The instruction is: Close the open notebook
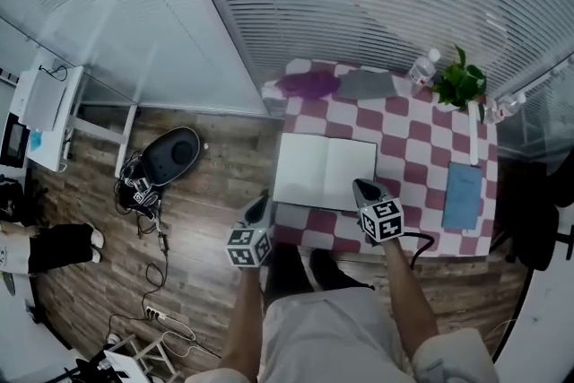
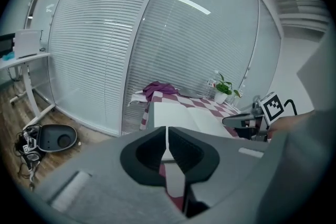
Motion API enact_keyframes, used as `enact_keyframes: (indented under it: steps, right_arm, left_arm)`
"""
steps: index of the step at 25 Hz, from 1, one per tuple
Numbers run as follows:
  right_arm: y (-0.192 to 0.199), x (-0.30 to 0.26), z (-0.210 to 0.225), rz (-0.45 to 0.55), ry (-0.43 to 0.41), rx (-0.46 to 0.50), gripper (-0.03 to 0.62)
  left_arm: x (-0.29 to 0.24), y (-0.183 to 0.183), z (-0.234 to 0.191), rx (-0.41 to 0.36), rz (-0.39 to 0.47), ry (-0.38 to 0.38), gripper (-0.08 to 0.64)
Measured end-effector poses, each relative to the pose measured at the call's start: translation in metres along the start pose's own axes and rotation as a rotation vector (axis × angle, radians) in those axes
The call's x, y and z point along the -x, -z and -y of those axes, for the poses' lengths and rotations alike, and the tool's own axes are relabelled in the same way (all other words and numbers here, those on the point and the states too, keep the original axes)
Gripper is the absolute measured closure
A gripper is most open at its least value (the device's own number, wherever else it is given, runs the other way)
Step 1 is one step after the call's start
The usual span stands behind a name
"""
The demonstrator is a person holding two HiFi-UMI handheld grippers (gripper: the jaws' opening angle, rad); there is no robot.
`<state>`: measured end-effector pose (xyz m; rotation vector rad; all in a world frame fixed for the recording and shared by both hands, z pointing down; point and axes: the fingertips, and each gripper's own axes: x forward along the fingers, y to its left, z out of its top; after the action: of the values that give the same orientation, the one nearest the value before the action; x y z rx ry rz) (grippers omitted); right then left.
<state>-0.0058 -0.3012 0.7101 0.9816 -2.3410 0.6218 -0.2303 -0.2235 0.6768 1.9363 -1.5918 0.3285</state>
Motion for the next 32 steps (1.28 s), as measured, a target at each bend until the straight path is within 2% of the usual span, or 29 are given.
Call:
enact_keyframes:
  steps: [3, 7, 11, 18, 23, 32]
  right_arm:
    - [0.014, -0.011, 0.01, -0.062, 0.009, -0.016, 0.592]
    - [0.034, -0.015, 0.01, -0.145, 0.039, 0.014, 0.592]
    - [0.03, -0.016, 0.012, -0.118, 0.072, 0.017, 0.591]
    - [0.03, -0.018, 0.011, -0.094, 0.097, 0.053, 0.591]
    - [0.03, -0.018, 0.008, -0.094, 0.095, 0.051, 0.592]
    - [0.033, -0.016, 0.01, -0.087, 0.103, 0.074, 0.592]
  left_arm:
    - [-0.015, 0.006, -0.006, 0.045, -0.015, 0.033, 0.549]
    - [-0.023, 0.011, -0.017, 0.1, -0.028, 0.055, 0.542]
    - [-0.041, 0.018, -0.022, 0.1, -0.064, 0.091, 0.478]
    - [-0.066, 0.036, -0.021, 0.182, -0.136, 0.125, 0.329]
    - [-0.069, 0.042, -0.014, 0.198, -0.162, 0.163, 0.321]
    - [-0.054, 0.022, -0.004, 0.184, -0.098, 0.172, 0.322]
